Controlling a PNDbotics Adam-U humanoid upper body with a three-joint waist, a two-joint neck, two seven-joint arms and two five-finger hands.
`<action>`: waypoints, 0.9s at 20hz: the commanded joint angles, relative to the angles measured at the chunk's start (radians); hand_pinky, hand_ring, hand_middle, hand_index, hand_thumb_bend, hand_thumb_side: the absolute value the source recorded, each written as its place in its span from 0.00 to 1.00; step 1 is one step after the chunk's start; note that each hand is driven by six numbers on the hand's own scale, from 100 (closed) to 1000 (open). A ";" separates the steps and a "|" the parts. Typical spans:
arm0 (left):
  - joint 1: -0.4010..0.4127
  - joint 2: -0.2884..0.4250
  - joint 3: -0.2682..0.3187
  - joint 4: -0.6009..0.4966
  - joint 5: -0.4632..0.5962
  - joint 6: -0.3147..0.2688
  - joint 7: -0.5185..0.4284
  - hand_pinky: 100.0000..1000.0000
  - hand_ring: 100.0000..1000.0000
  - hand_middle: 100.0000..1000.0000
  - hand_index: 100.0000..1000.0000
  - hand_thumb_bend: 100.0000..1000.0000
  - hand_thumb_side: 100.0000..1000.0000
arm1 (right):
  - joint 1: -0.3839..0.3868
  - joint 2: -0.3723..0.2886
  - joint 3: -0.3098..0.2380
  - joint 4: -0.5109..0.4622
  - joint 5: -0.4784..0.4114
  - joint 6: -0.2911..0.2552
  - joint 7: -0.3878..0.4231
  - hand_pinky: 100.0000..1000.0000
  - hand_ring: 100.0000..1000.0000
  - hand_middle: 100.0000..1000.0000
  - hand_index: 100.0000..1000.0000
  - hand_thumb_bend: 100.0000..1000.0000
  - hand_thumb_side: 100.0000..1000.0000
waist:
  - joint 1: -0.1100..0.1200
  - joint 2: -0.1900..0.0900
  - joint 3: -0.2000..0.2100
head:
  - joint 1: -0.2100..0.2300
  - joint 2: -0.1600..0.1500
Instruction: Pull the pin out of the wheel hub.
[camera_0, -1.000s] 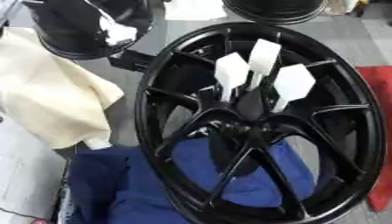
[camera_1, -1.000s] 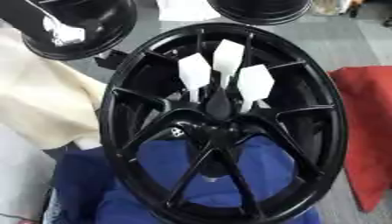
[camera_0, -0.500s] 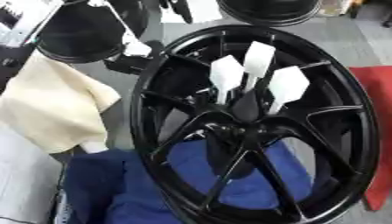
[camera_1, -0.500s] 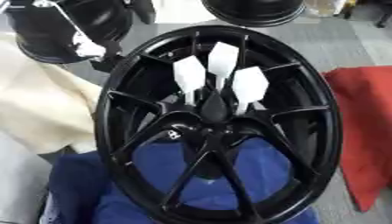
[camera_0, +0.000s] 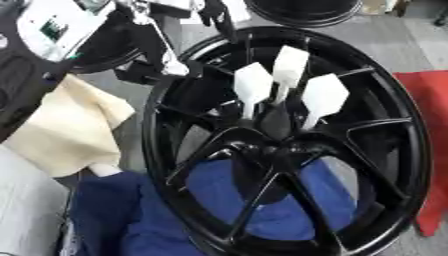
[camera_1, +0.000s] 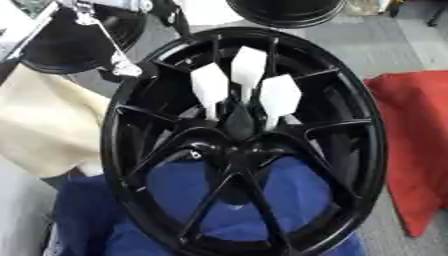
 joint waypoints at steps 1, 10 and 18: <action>-0.026 0.010 0.002 -0.001 -0.019 -0.063 -0.028 0.89 0.87 0.79 0.83 0.37 0.00 | -0.018 -0.009 -0.002 -0.008 -0.007 -0.005 -0.001 0.65 0.70 0.71 0.81 0.00 0.64 | -0.001 -0.016 -0.003 | 0.003 -0.014; -0.045 -0.005 -0.006 -0.010 -0.004 -0.118 -0.028 0.89 0.86 0.75 0.83 0.35 0.00 | -0.017 0.000 -0.001 -0.008 -0.016 -0.012 -0.008 0.64 0.69 0.70 0.80 0.00 0.64 | 0.001 -0.010 -0.010 | 0.007 -0.021; -0.054 -0.022 -0.046 -0.021 0.062 -0.094 -0.028 0.88 0.86 0.77 0.83 0.26 0.00 | -0.020 0.007 0.000 -0.010 -0.018 -0.013 -0.012 0.64 0.69 0.69 0.80 0.00 0.64 | 0.003 -0.003 -0.020 | 0.016 -0.022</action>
